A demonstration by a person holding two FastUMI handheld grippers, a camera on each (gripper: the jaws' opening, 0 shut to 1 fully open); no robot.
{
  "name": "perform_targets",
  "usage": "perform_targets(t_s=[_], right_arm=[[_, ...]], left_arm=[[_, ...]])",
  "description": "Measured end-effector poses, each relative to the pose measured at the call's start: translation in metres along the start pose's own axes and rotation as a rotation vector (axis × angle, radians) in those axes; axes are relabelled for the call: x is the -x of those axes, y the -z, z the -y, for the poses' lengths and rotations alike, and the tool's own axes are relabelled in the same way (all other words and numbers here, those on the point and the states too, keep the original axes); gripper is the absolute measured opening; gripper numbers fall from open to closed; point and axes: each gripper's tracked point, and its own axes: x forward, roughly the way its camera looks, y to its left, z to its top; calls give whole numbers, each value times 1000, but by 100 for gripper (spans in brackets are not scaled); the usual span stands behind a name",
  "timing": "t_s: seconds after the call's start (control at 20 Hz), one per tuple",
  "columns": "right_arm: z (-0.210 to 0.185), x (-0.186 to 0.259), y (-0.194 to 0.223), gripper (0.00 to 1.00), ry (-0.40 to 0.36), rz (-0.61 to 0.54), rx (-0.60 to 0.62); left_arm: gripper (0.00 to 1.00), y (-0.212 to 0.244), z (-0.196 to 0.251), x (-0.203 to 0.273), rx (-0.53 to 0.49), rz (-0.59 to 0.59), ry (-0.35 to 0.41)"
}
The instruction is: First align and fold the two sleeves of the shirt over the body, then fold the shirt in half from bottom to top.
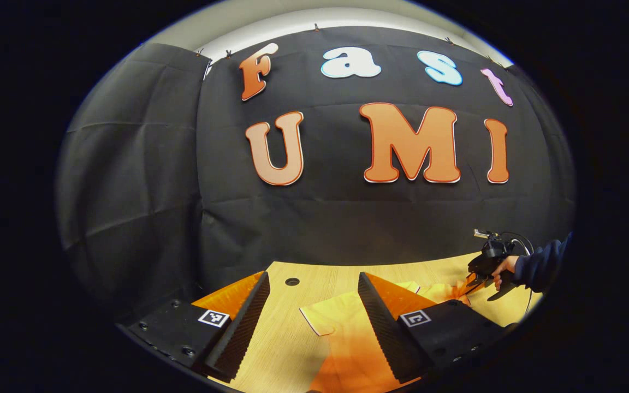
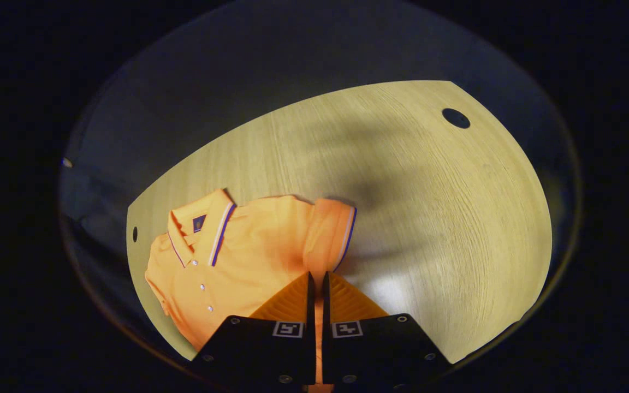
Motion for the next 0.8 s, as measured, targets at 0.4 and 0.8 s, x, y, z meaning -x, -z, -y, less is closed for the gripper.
perform_targets(t_s=[0.4, 0.8], right_arm=[[-87, 19, 17, 5, -149, -13, 38], [-108, 53, 21, 58, -225, 65, 109]], left_arm=[[98, 16, -27, 3, 12, -21, -31], [98, 68, -39, -46, 177, -235, -10]])
